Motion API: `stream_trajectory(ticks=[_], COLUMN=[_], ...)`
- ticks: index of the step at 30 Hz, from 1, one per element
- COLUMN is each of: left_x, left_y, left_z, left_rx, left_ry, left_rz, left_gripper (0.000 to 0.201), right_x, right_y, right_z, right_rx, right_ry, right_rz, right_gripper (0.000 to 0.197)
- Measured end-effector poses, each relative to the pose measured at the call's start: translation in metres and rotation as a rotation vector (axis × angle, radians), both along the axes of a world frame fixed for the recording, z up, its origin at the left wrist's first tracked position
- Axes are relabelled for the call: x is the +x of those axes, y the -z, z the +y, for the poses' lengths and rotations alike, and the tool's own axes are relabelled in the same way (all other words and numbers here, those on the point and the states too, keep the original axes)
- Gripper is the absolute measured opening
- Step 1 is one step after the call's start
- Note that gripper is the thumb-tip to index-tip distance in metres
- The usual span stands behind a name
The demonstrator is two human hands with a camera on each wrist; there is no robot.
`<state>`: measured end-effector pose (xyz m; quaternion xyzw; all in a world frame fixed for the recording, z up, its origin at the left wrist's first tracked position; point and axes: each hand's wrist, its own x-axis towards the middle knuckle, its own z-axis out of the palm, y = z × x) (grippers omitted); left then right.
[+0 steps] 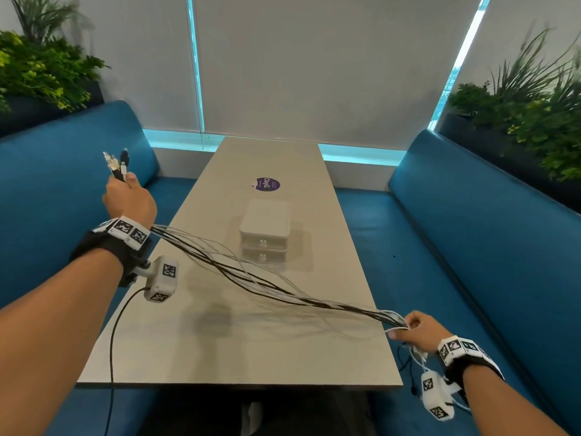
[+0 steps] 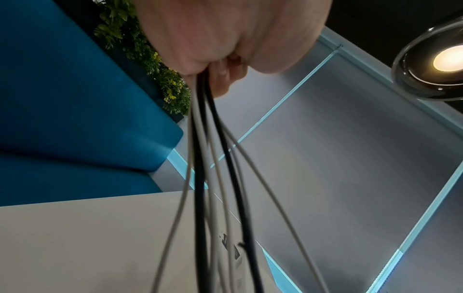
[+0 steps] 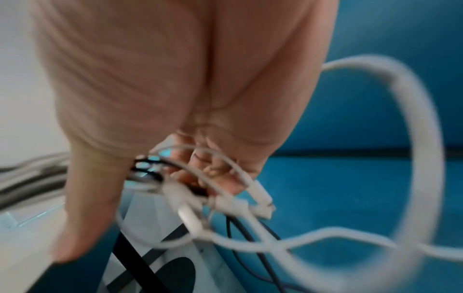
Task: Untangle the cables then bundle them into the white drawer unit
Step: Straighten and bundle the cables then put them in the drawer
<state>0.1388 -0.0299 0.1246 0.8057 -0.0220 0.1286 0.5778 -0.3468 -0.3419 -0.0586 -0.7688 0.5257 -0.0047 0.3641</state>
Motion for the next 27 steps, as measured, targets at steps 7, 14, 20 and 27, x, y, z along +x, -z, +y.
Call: stream_trajectory(ticks=[7,14,20,27], left_x=[0.002,-0.013,-0.028,-0.058], left_y=[0.007,0.012,0.006,0.018], left_z=[0.009,0.011,0.004,-0.025], left_rx=[0.047,0.149,0.113,0.107], left_ry=[0.000,0.087,0.170,0.336], left_rz=[-0.022,-0.077,-0.104,-0.118], left_gripper=[0.043,0.042,0.040,0.037], right_x=[-0.009,0.024,0.085,0.137], right_y=[0.001,-0.009,-0.040,-0.078], right_z=[-0.004,0.004,0.031,0.078], right_rx=[0.009,-0.119,-0.274,-0.242], right_ry=[-0.078,-0.108,-0.330,-0.690], right_rz=[0.061,0.102,0.332,0.555], right_gripper=[0.015,0.016,0.085,0.127])
